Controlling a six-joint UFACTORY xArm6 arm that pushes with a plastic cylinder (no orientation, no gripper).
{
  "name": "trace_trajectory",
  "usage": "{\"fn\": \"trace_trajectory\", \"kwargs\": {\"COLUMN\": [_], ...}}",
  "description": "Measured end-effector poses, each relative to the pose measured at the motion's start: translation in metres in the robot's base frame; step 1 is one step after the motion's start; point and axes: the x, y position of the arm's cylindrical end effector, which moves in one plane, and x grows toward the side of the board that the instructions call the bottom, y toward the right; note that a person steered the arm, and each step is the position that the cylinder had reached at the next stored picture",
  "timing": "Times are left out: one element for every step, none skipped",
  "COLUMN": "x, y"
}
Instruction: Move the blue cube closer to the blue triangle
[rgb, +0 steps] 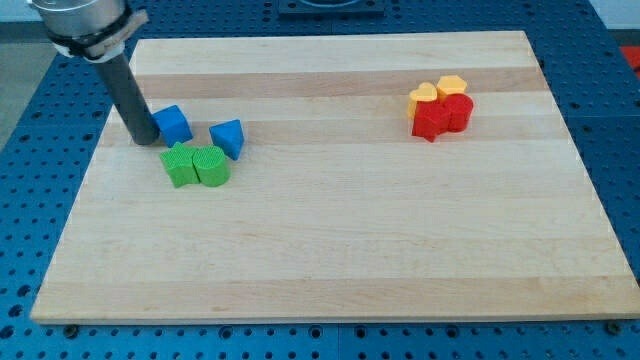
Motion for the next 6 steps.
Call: {"fn": "trace_trajectory", "kwargs": {"x": [-0.007, -0.03, -0.04, -0.034, -0.033, -0.062], "y": [0.005, -0.001, 0.01, 0.043, 0.048, 0.039]}}
